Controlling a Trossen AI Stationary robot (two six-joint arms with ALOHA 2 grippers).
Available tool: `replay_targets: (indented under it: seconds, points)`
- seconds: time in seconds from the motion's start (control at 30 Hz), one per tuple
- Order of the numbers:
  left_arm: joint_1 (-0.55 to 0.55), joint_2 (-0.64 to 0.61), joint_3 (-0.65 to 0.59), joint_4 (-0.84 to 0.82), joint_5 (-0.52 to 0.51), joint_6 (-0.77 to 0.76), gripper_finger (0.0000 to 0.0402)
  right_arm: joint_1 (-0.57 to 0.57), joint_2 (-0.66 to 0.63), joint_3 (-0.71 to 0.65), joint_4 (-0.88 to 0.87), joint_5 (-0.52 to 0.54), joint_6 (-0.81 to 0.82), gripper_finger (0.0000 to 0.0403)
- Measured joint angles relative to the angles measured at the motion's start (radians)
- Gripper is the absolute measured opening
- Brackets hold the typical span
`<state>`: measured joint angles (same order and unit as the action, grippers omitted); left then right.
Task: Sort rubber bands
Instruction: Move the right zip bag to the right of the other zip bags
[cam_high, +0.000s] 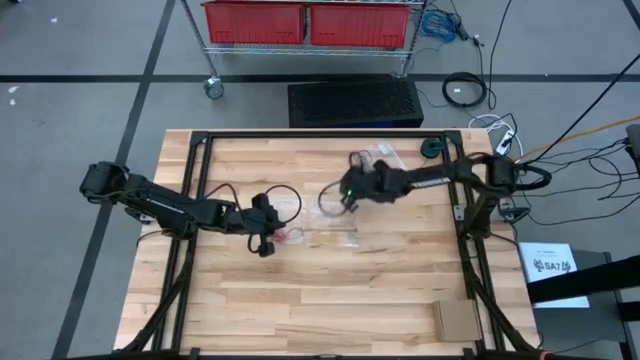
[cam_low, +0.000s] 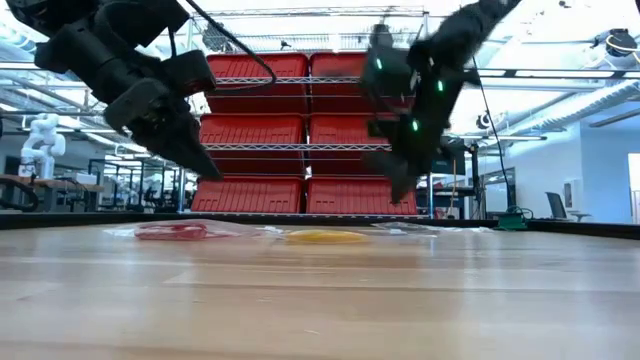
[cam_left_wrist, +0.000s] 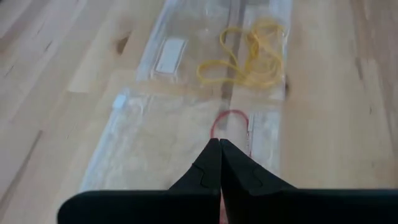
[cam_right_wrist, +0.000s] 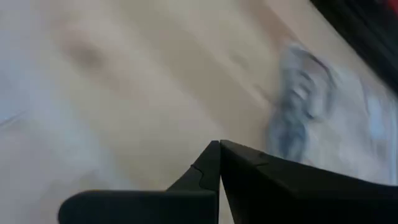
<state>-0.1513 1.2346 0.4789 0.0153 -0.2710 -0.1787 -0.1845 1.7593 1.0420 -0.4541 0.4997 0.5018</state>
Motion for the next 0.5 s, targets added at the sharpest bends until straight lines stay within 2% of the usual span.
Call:
replay_targets:
  seconds: [0.1,0.27,0.37,0.5]
  points:
    - [0.0,0.0,-0.002,0.063,0.017,0.001,0.0002,-0.084,0.0,-0.078,0.08,0.0,0.1,0.0]
    - [0.033,0.0,-0.067,0.213,0.085,-0.019,0.0002,-0.167,-0.001,-0.146,0.208,-0.007,0.155,0.0]
    - [0.065,0.0,-0.1,0.238,0.105,-0.051,0.0002,-0.199,-0.001,-0.156,0.242,-0.01,0.132,0.0]
    - [0.074,0.0,-0.122,0.263,0.115,-0.061,0.0002,-0.193,-0.001,-0.156,0.246,-0.122,0.032,0.0]
